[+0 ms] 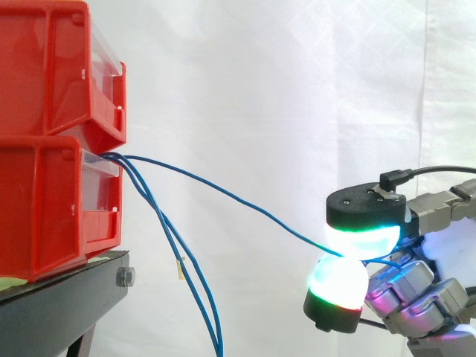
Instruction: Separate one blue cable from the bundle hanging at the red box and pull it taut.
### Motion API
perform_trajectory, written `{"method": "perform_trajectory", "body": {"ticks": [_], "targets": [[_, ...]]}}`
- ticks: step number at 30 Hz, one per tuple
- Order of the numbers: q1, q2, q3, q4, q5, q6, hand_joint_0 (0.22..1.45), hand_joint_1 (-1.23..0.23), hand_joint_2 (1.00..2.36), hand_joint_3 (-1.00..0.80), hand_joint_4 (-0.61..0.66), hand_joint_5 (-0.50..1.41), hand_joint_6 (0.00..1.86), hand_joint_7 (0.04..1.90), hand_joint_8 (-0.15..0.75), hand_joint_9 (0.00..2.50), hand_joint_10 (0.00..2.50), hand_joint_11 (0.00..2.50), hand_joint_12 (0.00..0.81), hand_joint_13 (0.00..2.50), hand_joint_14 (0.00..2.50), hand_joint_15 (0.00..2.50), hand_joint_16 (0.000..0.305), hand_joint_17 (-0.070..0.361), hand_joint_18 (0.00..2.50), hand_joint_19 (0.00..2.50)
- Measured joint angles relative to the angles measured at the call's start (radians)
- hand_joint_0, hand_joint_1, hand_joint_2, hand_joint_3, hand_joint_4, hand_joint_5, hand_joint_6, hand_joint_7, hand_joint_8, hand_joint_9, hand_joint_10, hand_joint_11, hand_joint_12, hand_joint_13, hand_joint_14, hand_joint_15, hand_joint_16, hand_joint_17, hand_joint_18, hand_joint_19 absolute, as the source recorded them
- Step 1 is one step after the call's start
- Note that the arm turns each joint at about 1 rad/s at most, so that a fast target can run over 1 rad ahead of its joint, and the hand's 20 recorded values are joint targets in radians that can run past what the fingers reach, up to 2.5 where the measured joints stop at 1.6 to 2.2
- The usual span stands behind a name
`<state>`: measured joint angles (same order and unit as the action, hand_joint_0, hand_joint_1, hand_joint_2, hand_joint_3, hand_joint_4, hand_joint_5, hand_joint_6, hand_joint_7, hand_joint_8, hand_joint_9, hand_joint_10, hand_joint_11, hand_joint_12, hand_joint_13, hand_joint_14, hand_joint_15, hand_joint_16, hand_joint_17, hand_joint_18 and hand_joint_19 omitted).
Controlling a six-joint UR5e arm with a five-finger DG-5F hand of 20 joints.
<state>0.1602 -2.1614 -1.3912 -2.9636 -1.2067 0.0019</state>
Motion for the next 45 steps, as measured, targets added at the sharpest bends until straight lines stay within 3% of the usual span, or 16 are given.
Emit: {"method": "perform_trajectory", "body": {"ticks": [16,35,45], "targets": [[0.008,0.0,0.0,0.058,0.01,0.0,0.9,-0.75,1.0,0.34,0.01,-0.2,0.94,1.05,0.34,0.21,2.5,2.08,0.44,0.54,2.5,1.76,0.043,0.097,0.94,1.27],[0.008,0.0,0.0,0.061,0.01,-0.002,0.9,-0.74,1.0,0.35,0.01,-0.19,0.94,1.05,0.333,0.22,2.5,2.07,0.432,0.55,2.5,1.75,0.042,0.094,0.95,1.3],[0.009,0.0,0.0,0.061,0.01,-0.002,0.89,-0.74,1.0,0.34,-0.01,-0.19,0.94,1.05,0.313,0.28,2.5,2.07,0.42,0.62,2.5,1.71,0.04,0.089,0.98,1.18]]}}
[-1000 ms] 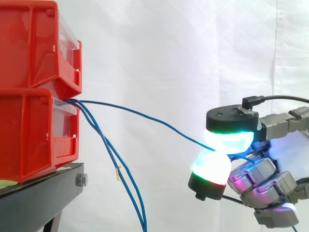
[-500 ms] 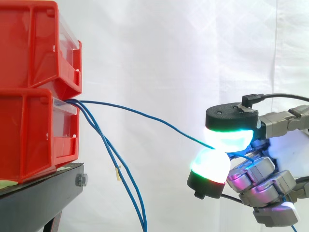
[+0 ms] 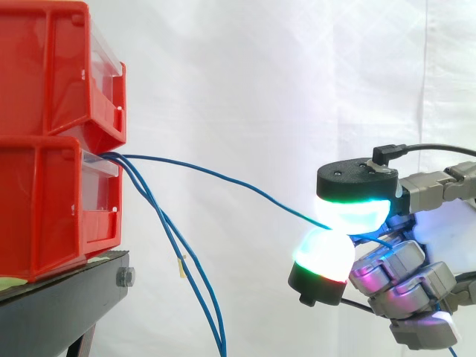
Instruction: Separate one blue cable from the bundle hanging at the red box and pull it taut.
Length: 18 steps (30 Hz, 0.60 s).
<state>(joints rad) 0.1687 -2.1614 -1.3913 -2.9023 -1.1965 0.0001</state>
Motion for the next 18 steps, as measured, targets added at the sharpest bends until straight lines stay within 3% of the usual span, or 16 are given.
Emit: {"method": "perform_trajectory", "body": {"ticks": [11,18], "targets": [[0.0,0.0,0.0,0.0,0.0,0.0,0.89,-0.75,1.0,0.32,-0.01,-0.19,0.94,1.06,0.307,0.3,2.5,2.08,0.418,0.63,2.5,1.73,0.039,0.089,0.98,1.17],[0.0,0.0,0.0,0.0,0.0,0.0,0.89,-0.75,1.0,0.32,0.0,-0.19,0.93,1.08,0.304,0.35,2.5,2.06,0.423,0.67,2.5,1.7,0.039,0.087,0.91,1.02]]}}
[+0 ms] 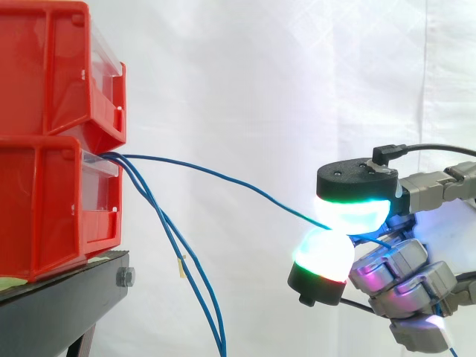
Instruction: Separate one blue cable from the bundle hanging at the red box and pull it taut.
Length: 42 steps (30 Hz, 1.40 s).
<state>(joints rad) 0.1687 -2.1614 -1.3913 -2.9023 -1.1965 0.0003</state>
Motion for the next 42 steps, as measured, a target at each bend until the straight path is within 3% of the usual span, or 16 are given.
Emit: {"method": "perform_trajectory", "body": {"ticks": [42], "targets": [[0.0,0.0,0.0,0.0,0.0,0.0,0.89,-0.75,1.0,0.3,0.02,-0.18,0.93,1.08,0.301,0.38,2.5,2.1,0.417,0.69,2.5,1.73,0.039,0.088,0.97,1.1]]}}
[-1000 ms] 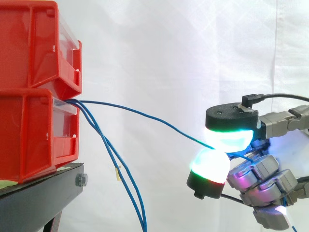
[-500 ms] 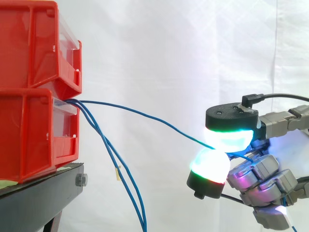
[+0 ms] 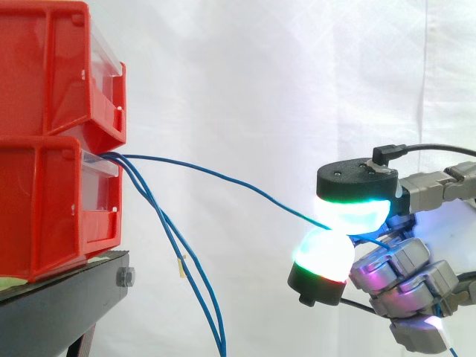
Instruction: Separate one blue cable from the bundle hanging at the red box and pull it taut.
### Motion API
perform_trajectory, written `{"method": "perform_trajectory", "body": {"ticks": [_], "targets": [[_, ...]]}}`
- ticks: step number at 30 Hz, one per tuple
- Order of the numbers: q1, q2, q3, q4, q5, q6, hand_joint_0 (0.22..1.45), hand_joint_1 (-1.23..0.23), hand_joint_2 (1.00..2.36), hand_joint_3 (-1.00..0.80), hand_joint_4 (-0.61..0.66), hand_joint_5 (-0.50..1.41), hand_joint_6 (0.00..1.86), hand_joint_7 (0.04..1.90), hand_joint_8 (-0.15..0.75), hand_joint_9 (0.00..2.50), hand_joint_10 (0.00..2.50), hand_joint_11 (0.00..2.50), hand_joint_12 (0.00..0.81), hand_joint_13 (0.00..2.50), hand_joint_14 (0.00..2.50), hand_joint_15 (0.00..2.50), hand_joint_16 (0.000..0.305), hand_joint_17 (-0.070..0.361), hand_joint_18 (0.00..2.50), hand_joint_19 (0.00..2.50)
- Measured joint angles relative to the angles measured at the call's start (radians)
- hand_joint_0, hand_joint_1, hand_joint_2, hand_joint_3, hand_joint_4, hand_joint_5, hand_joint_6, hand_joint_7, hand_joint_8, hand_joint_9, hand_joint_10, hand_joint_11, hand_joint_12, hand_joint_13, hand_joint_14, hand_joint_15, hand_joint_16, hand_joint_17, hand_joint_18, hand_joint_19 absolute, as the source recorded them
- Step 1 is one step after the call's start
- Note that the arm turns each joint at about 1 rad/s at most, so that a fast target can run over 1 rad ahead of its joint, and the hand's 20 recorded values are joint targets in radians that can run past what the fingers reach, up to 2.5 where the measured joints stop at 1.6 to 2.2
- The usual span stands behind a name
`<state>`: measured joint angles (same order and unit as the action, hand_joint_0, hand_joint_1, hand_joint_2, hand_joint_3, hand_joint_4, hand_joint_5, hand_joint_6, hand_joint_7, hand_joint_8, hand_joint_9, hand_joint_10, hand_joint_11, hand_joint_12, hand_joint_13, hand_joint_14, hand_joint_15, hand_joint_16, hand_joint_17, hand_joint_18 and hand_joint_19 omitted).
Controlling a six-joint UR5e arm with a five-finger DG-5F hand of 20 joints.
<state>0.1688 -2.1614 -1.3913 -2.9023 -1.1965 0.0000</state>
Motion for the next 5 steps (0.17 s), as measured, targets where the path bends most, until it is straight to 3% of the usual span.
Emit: {"method": "perform_trajectory", "body": {"ticks": [5], "targets": [[0.0,0.0,0.0,0.0,0.0,0.0,0.89,-0.75,1.0,0.3,0.02,-0.18,0.93,1.09,0.303,0.38,2.5,2.11,0.422,0.69,2.5,1.73,0.04,0.091,0.95,1.09]]}}
